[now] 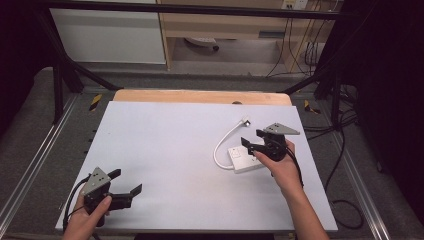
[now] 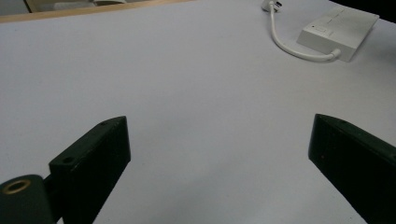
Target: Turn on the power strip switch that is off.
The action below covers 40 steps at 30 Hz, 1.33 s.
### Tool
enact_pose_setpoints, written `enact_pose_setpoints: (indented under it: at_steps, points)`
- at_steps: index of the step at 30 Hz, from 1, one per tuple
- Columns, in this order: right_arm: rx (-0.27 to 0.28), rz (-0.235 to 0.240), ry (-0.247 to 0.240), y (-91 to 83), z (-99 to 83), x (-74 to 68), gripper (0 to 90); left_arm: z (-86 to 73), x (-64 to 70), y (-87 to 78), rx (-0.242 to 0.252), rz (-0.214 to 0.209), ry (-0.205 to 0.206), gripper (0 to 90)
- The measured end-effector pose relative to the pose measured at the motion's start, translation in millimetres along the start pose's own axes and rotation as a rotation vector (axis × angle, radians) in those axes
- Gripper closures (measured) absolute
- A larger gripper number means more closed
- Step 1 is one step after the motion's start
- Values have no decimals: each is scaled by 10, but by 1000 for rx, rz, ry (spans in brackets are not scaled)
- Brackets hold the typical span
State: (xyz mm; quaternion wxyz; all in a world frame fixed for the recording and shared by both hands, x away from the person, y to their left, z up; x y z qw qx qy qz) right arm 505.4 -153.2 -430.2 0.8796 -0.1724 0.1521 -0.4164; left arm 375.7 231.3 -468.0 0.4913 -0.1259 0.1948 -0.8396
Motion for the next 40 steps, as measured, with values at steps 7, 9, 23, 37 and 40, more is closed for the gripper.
enact_pose_setpoints:
  at_steps: [7,9,23,37,40]
  points:
    - [23,9,8,-57,71,-53,68,4,0,-6,1,-1,3,58]
    - [43,10,-8,-95,100,-76,49,5,-3,-8,3,-1,2,58]
    - [122,-12,-62,-582,64,-168,33,18,-38,-18,13,15,-5,57]
    - [81,-112,-38,-1000,-732,177,35,12,-31,-13,8,14,-1,57]
    - [56,-122,-19,-1043,-922,276,35,14,-21,-12,8,12,2,57]
Point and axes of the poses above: each handheld gripper's, and its own axes: y roughly forward along the jaws, z roughly out of its top, x roughly to its right, the point moved 10 cm from there along y, roughly forward along the jaws, and after that the axes turned 6 degrees about z, right-handed, at the moved point
